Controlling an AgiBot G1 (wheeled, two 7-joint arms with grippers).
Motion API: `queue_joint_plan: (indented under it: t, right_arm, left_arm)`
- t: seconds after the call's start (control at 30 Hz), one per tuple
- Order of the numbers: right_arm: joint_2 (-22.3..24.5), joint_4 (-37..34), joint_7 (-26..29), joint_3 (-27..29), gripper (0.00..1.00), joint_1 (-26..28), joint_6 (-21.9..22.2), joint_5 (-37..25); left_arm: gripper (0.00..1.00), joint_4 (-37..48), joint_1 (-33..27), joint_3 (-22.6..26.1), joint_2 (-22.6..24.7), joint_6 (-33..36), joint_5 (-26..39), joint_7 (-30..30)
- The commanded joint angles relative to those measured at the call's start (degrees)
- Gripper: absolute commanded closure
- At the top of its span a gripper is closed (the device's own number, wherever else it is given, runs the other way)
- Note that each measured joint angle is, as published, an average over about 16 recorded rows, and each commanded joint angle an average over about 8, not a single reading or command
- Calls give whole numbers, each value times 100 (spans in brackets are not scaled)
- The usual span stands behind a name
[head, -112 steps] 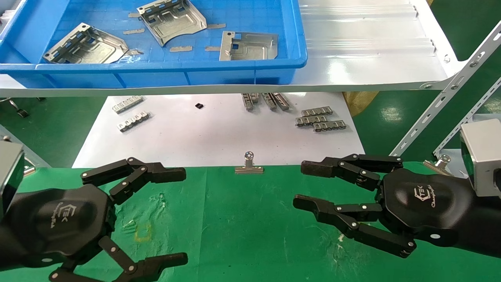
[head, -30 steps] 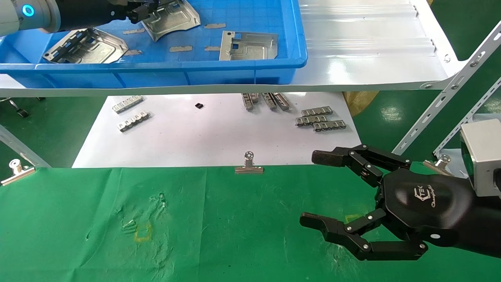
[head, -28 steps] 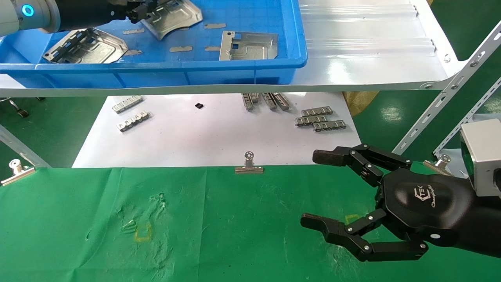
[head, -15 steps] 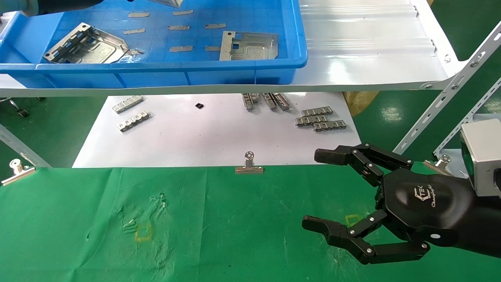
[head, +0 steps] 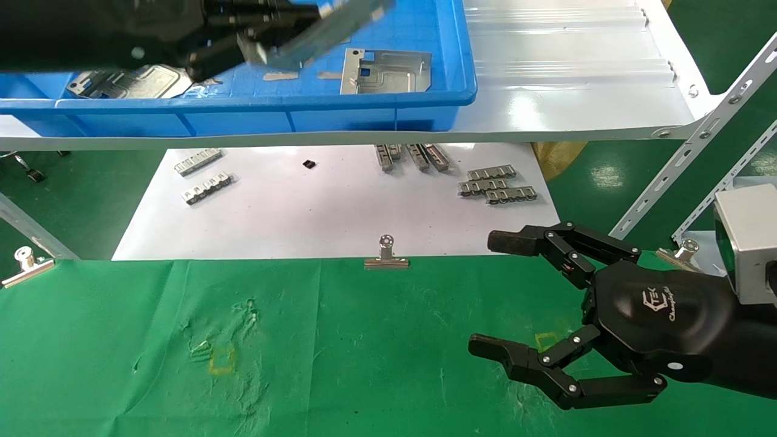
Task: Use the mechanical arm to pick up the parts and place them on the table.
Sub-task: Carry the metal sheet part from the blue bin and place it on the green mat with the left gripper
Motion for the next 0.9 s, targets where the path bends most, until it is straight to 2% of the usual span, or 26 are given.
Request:
queue_joint_plan:
  t: [0.03, 0.17, 0.4, 0.57, 0.7, 0.9]
  right_arm:
    - [0, 0, 0, 0, 0, 0, 0, 0]
    - [0, 0, 0, 0, 0, 0, 0, 0]
    - [0, 0, 0, 0, 0, 0, 0, 0]
    - [0, 0, 0, 0, 0, 0, 0, 0]
    - [0, 0, 0, 0, 0, 0, 0, 0]
    - [0, 0, 0, 0, 0, 0, 0, 0]
  left_arm:
    - [100, -78, 45, -14, -68, 333, -53, 159]
    - [100, -862, 403, 146, -355, 366, -437, 144]
    - [100, -2590, 1156, 648, -1157, 340, -1527, -234]
    - [100, -3223, 1559, 1076, -1635, 304, -2021, -251]
    - [100, -3377, 1770, 1462, -1845, 285, -1993, 249]
    - [100, -3317, 2055, 1904, -1998, 210, -1718, 1645]
